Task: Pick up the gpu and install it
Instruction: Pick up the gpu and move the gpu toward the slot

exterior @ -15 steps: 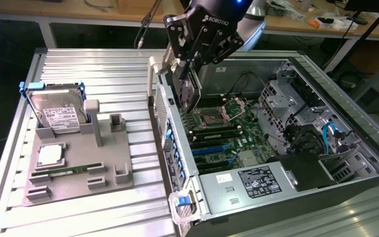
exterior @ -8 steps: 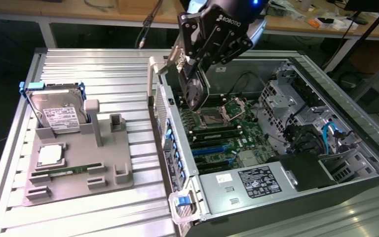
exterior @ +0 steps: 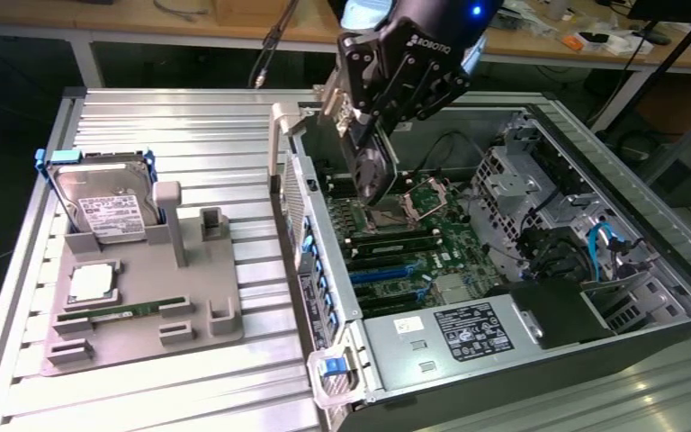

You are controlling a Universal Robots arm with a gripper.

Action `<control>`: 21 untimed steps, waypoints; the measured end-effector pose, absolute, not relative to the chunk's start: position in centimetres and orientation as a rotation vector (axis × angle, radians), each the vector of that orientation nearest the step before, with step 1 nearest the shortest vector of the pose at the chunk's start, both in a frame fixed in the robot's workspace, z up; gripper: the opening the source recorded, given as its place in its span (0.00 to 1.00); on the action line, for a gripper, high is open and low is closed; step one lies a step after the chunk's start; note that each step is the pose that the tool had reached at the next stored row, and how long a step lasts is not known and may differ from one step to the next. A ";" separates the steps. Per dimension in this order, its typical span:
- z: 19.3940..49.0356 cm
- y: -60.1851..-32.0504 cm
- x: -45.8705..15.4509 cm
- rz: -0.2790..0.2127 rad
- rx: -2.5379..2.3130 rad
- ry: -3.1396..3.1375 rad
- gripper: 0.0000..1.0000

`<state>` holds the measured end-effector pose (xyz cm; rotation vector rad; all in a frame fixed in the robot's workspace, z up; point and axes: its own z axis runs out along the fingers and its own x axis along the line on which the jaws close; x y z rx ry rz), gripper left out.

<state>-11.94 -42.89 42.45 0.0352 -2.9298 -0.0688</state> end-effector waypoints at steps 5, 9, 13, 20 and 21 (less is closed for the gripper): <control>42.3 -42.9 -11.1 -0.068 0.039 -2.965 0.27; 42.2 -42.9 -10.5 -0.068 0.044 -2.990 0.27; 42.0 -42.9 -9.6 -0.068 0.049 -3.021 0.27; 41.8 -42.9 -8.2 -0.067 0.056 -3.063 0.27; 41.7 -42.9 -7.9 -0.067 0.057 -3.069 0.27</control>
